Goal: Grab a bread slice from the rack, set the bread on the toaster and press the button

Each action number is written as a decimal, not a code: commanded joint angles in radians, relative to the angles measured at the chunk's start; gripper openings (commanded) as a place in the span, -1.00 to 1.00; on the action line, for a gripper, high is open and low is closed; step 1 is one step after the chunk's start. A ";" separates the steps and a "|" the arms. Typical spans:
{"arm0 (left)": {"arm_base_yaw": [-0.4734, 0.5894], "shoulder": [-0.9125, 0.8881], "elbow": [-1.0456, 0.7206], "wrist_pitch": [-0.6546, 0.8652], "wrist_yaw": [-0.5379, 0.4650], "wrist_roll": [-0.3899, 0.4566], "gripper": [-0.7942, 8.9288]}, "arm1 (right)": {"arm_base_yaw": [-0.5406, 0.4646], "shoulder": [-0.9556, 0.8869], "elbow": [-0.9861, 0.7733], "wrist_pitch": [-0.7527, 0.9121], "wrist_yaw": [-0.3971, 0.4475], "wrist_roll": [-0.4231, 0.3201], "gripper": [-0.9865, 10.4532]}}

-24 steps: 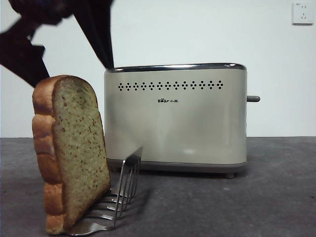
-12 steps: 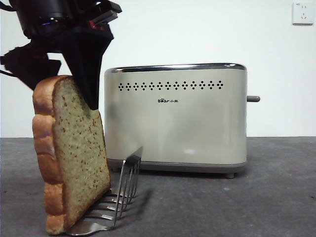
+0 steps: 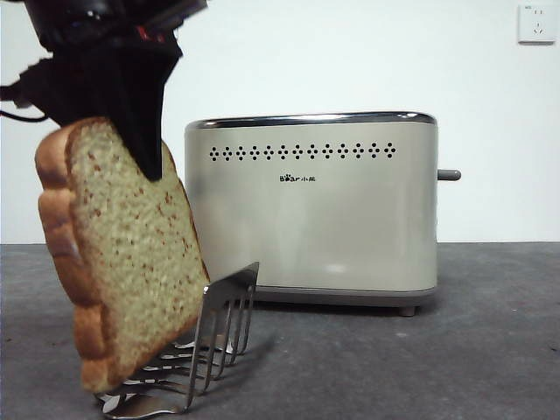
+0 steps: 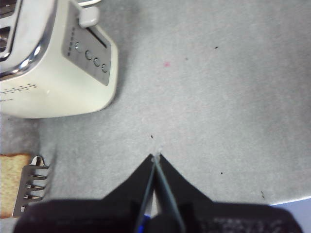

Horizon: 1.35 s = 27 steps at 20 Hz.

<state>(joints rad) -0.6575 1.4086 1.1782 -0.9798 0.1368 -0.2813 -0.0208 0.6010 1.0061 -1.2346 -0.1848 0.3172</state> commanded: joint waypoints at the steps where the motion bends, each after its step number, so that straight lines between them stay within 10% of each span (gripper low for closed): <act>1: -0.003 -0.029 0.006 -0.001 0.003 -0.003 -0.66 | 0.000 -0.001 0.005 0.006 0.003 -0.009 -0.83; 14: -0.002 -0.093 0.449 -0.209 0.106 0.194 -0.65 | 0.000 -0.001 0.005 0.008 0.003 -0.016 -0.83; 24: -0.002 -0.092 0.748 -0.043 0.106 0.372 -0.65 | 0.000 -0.001 0.005 0.008 0.003 -0.035 -0.83; 27: -0.002 -0.082 0.748 0.029 0.106 0.537 -0.65 | 0.000 -0.001 0.005 0.008 0.003 -0.041 -0.83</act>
<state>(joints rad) -0.6575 1.3228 1.9247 -0.9611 0.2398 0.1658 -0.0208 0.6010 1.0061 -1.2331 -0.1837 0.2893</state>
